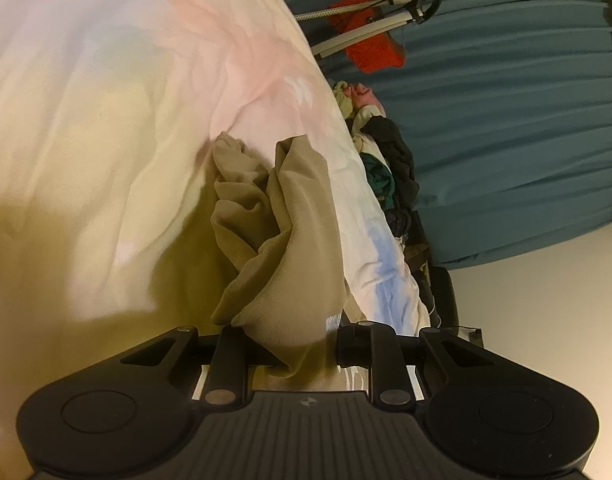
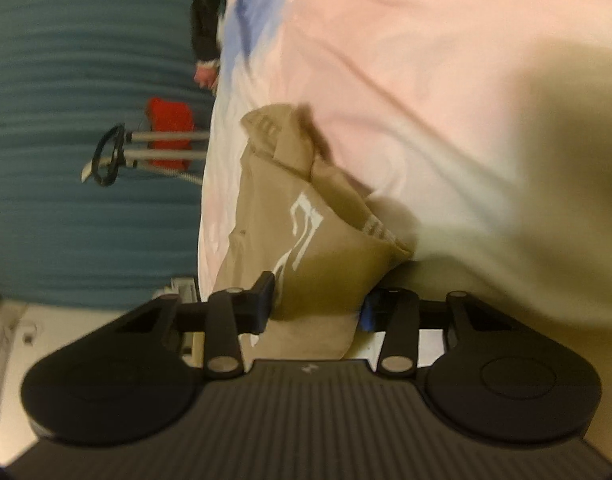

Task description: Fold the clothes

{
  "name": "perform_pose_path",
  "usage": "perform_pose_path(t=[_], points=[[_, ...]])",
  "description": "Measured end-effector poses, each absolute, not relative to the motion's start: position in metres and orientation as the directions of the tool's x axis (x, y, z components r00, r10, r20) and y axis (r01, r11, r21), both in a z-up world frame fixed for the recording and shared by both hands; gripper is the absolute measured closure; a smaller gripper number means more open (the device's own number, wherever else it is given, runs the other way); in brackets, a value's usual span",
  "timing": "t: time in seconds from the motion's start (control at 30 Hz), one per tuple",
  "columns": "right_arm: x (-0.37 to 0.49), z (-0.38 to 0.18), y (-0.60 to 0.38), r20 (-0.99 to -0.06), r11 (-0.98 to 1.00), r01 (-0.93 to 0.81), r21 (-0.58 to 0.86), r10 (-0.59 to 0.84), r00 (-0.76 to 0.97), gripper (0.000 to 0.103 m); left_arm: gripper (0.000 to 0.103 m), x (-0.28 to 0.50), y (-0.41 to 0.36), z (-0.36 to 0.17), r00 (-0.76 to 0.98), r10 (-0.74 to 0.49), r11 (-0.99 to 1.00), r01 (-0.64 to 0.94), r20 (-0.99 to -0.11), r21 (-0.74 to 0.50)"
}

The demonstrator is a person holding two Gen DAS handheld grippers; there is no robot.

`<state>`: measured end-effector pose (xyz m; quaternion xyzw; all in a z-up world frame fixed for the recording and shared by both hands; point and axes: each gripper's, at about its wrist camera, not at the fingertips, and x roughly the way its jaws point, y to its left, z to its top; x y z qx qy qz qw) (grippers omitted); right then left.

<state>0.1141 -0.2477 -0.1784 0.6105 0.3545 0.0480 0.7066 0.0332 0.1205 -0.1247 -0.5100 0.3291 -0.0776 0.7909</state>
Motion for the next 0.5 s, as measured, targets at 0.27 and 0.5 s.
perform_pose_path(t=[0.27, 0.5], points=[[0.099, -0.128, -0.253, -0.404, 0.304, 0.295, 0.906, 0.407, 0.819, 0.082, 0.079, 0.028, 0.112, -0.097, 0.728, -0.508, 0.484, -0.202, -0.461, -0.851], [0.069, -0.078, -0.284, -0.356, 0.233, 0.292, 0.928, 0.315, 0.880, 0.082, 0.079, 0.033, 0.075, -0.056, 0.653, -0.600, 0.421, -0.234, -0.463, -0.876]])
